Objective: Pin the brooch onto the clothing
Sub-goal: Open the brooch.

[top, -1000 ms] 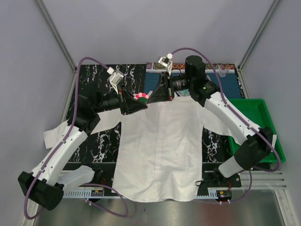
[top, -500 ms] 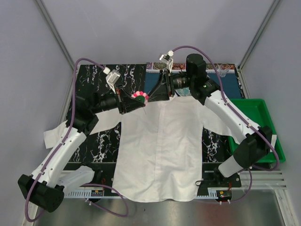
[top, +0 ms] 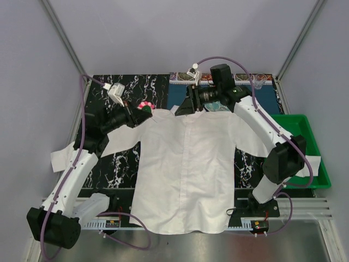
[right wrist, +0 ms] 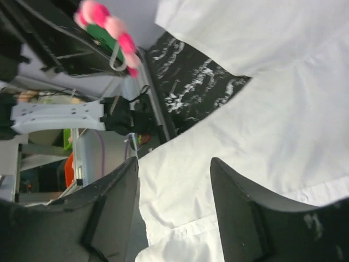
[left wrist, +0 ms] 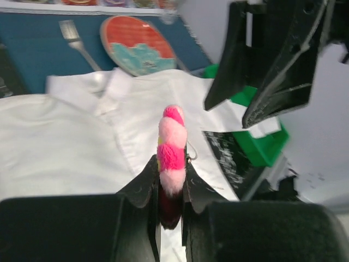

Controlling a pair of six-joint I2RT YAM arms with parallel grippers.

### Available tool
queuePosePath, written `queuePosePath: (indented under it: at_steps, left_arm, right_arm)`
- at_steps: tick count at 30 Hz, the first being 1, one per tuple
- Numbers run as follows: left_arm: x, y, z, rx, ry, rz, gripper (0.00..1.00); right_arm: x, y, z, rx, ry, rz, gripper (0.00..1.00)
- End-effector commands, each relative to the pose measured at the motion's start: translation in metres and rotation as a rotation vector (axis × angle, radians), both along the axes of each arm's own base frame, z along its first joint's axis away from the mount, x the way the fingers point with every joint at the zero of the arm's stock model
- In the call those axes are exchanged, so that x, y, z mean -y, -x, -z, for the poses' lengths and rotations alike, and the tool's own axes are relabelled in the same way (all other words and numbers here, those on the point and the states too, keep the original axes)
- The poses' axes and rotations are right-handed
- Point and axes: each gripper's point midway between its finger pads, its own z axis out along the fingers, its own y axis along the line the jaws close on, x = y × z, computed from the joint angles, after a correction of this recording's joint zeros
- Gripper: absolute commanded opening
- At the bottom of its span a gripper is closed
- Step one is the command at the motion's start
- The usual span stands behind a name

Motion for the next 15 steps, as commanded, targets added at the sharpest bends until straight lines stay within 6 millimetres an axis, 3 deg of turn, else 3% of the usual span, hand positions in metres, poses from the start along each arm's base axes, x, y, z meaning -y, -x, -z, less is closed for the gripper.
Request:
queuePosePath:
  at_steps: [1, 2, 5, 6, 9, 11, 12, 15]
  left_arm:
    - [-0.045, -0.033, 0.040, 0.010, -0.169, -0.284, 0.00]
    - [-0.059, -0.042, 0.048, 0.005, -0.203, -0.376, 0.00]
    - [-0.077, -0.052, 0.077, -0.026, -0.247, -0.481, 0.00]
    - [-0.080, -0.056, 0.079, -0.018, -0.245, -0.501, 0.00]
    - [-0.095, -0.061, 0.110, -0.064, -0.293, -0.585, 0.00]
    - [-0.102, -0.064, 0.120, -0.063, -0.299, -0.638, 0.00]
    - [-0.103, -0.060, 0.136, -0.085, -0.324, -0.640, 0.00]
    - [-0.111, -0.065, 0.144, -0.033, -0.375, -0.707, 0.00]
  right_arm:
    - [0.006, -0.014, 0.059, -0.072, 0.215, 0.124, 0.57]
    - [0.006, -0.015, 0.075, -0.090, 0.271, 0.146, 0.52]
    - [-0.015, -0.007, 0.114, -0.119, 0.382, 0.139, 0.47]
    - [-0.022, -0.006, 0.130, -0.147, 0.414, 0.141, 0.46]
    - [-0.040, -0.006, 0.161, -0.200, 0.471, 0.177, 0.47]
    - [-0.045, -0.021, 0.184, -0.243, 0.520, 0.306, 0.46]
    - [-0.046, -0.026, 0.191, -0.252, 0.534, 0.330, 0.45]
    - [-0.051, -0.042, 0.210, -0.272, 0.553, 0.395, 0.44]
